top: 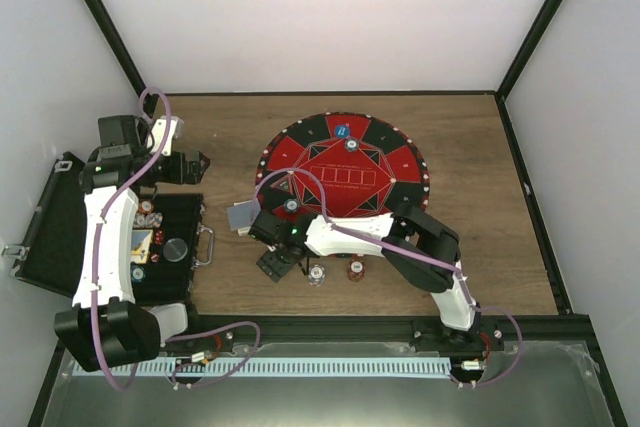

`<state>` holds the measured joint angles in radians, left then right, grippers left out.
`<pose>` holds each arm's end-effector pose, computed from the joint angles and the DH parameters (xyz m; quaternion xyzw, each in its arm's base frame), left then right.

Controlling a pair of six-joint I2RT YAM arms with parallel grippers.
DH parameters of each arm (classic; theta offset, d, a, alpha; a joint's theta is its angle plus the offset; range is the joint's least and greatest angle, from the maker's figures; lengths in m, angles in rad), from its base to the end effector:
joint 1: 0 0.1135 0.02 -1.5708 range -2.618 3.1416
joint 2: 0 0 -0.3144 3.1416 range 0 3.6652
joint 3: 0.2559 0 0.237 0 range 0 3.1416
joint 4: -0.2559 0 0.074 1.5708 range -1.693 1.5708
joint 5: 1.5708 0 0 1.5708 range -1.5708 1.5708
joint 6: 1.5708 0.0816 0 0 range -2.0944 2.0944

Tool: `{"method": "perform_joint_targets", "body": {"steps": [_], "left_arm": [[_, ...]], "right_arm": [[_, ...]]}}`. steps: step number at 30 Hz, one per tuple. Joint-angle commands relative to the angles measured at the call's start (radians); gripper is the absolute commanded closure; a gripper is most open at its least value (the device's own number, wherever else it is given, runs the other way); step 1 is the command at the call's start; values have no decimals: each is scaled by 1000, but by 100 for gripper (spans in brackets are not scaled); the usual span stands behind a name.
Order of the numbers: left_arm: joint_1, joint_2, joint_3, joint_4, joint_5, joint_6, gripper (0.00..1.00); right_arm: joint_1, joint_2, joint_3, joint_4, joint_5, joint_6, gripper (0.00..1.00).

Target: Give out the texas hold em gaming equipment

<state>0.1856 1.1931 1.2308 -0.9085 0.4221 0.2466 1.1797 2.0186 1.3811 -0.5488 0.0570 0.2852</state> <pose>0.2288 0.0089 0.3608 0.0998 0.9159 -0.1203 0.3697 0.1699 0.3998 0.1645 -0.4194 0.8870 0.1069 0.1607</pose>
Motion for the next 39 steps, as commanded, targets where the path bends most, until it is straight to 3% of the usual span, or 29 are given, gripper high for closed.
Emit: {"method": "perform_joint_targets", "body": {"steps": [1, 10, 20, 30, 39], "left_arm": [[6, -13, 36, -9, 30, 11, 0], [8, -10, 50, -13, 28, 10, 0], [12, -7, 58, -17, 23, 11, 0], [16, -9, 62, -23, 20, 13, 0], [20, -10, 62, -26, 22, 17, 0]], "right_arm": [[8, 5, 9, -1, 17, 7, 16], [22, 18, -3, 3, 11, 19, 35], [36, 26, 18, -23, 46, 18, 47], [50, 10, 59, -55, 111, 20, 72], [7, -85, 83, -99, 136, 37, 75]]}}
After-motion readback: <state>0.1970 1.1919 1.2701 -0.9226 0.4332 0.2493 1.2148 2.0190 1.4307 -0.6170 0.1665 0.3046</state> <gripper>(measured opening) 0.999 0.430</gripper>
